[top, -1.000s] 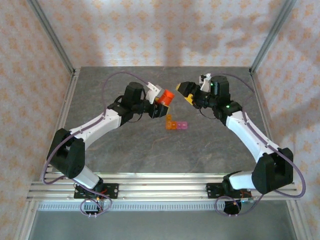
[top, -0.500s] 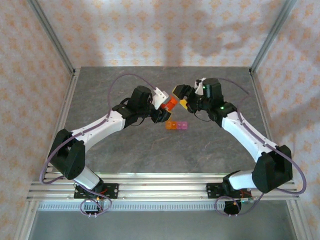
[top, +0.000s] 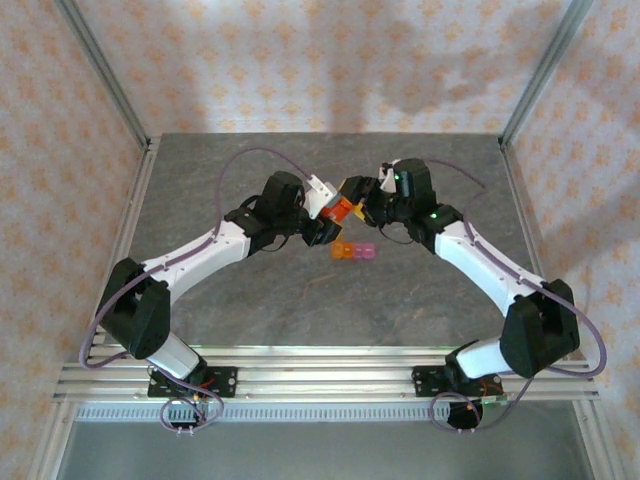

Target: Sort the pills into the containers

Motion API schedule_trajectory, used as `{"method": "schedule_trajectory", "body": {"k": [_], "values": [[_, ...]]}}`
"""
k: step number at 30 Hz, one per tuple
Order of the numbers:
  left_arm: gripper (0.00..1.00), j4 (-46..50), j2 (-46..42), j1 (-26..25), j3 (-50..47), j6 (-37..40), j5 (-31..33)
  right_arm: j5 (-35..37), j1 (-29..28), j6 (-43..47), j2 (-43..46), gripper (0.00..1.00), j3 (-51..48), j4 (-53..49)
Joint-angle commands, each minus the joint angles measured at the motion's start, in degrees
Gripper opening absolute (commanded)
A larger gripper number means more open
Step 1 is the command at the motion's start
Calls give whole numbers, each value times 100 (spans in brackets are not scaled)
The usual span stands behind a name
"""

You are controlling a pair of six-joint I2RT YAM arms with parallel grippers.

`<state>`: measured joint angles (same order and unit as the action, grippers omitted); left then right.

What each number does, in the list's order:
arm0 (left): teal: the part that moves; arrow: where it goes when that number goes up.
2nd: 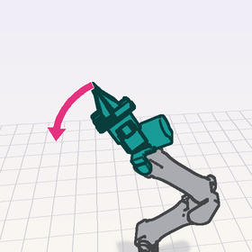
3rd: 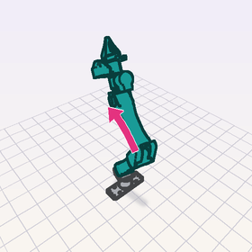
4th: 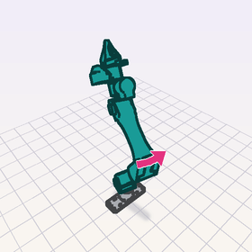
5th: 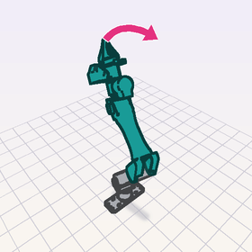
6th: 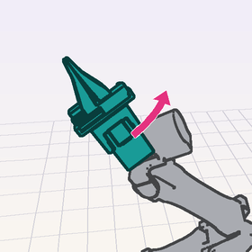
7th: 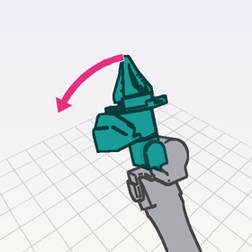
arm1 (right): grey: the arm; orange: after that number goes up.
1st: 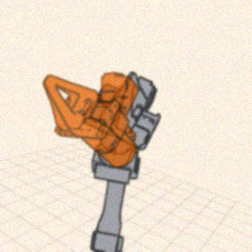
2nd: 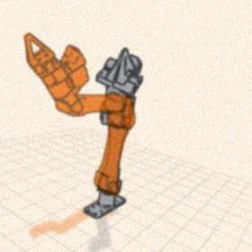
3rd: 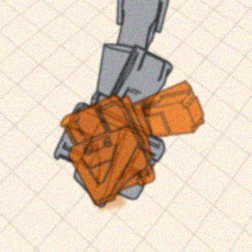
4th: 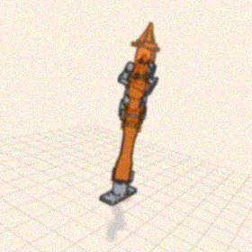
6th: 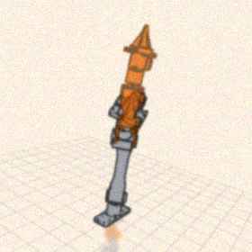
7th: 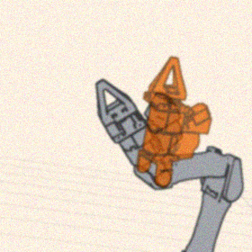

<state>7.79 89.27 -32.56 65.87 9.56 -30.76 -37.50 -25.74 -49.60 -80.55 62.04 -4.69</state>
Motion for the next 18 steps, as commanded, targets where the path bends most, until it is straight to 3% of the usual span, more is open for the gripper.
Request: {"method": "schedule_trajectory", "body": {"k": [1, 4, 13, 18], "values": [[0, -91, -99, -41, 229, 89, 50, -46, -47, -22, -106, 58, 10, 230], [0, -96, -77, -42, 237, 81, 35, -94, -70, -9, -138, 58, 18, 263], [0, -122, -43, -41, 256, 7, -24, -323, -65, 175, -275, 36, 111, 284], [0, -95, -111, 26, 260, -100, -340, -455, 24, 860, -233, 33, 118, 241]]}}
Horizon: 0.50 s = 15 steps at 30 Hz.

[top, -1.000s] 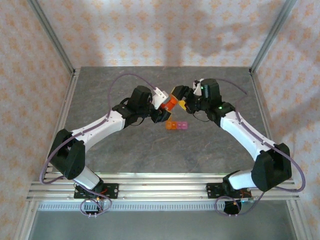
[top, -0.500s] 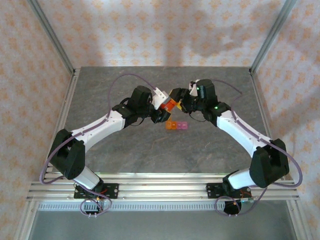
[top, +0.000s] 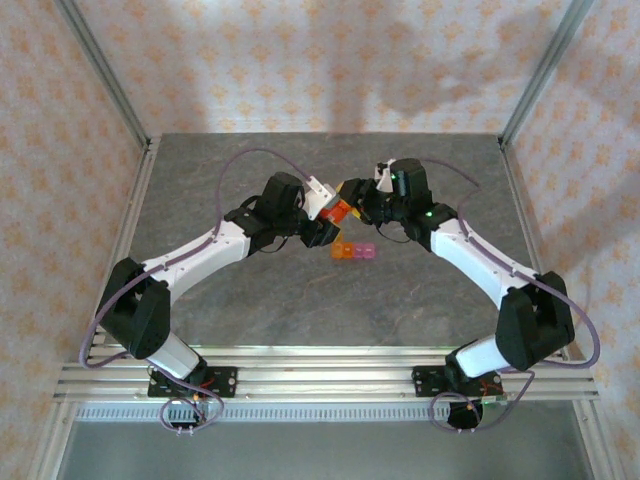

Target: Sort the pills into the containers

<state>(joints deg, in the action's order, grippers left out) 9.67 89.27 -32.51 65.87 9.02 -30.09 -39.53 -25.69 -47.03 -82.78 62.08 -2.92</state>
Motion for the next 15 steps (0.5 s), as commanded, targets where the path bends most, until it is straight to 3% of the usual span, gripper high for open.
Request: {"method": "schedule_trajectory", "body": {"k": [1, 8, 13, 15], "values": [[0, -303, -120, 64, 272, -114, -564, -298, 68, 804, 19, 33, 82, 84], [0, -981, -222, 403, 83, -1001, -1842, -1185, 671, 1729, 262, 34, -430, 801], [0, -1122, -211, 447, 48, -1184, -1874, -1398, 768, 1591, 325, 37, -427, 949], [0, -1005, -200, 440, 75, -1065, -1673, -1331, 768, 1445, 382, 45, -356, 880]]}}
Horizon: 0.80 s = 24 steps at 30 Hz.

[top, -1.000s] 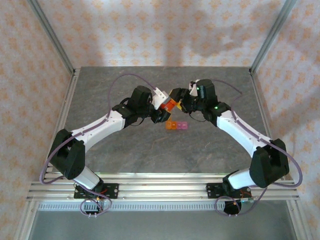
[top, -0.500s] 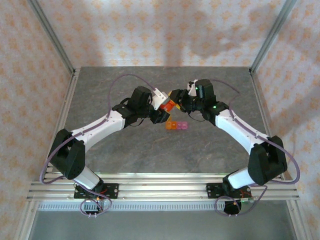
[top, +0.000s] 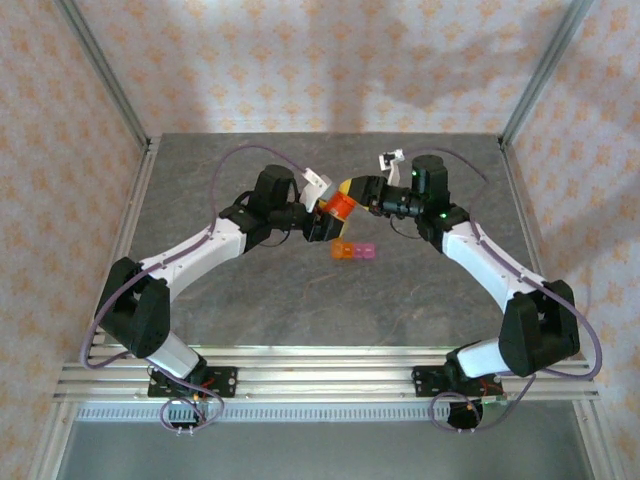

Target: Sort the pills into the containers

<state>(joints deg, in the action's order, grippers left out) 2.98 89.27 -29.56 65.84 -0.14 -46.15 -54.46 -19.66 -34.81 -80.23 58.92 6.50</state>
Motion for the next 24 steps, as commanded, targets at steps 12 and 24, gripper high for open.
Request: {"method": "schedule_trajectory", "body": {"k": [12, 24], "values": [[0, 261, -342, -168, 76, 948, 1738, 1217, 163, -640, 370, 76, 398, -1413], [0, 405, -132, -323, 230, 1060, 1802, 1391, -214, -819, 301, 75, 461, -1281]]}}
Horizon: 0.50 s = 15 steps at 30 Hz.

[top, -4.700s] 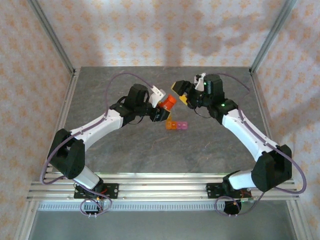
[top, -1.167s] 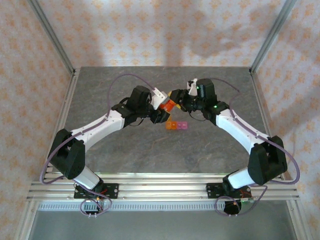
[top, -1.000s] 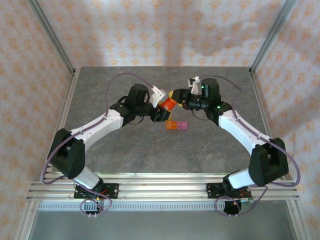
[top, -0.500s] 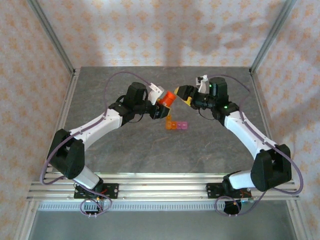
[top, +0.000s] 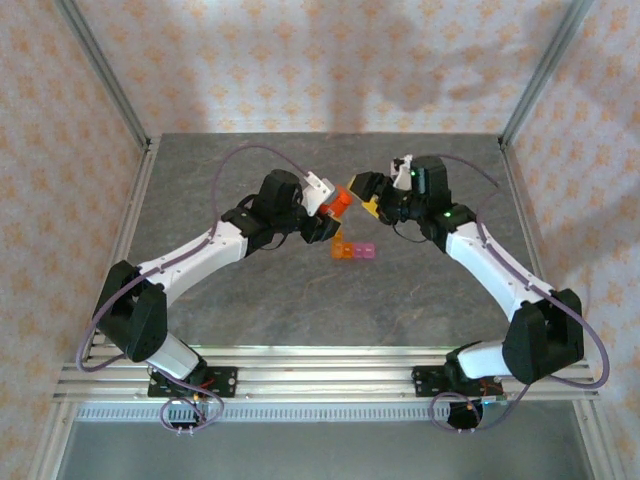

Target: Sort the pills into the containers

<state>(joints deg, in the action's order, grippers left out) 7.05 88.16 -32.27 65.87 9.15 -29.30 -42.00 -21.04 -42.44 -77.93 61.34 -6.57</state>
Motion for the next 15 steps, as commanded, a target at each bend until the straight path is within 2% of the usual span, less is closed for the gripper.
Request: {"method": "schedule_trajectory", "body": {"k": [1, 11, 15], "values": [[0, -3, -14, -68, 229, 131, 113, 146, -106, -59, 54, 75, 237, 34], [0, 21, 42, -121, 270, 114, 89, 143, -375, -98, -224, 72, 348, 155], [0, 4, 43, -135, 261, 105, 86, 131, -398, -112, -267, 66, 316, 201]]}}
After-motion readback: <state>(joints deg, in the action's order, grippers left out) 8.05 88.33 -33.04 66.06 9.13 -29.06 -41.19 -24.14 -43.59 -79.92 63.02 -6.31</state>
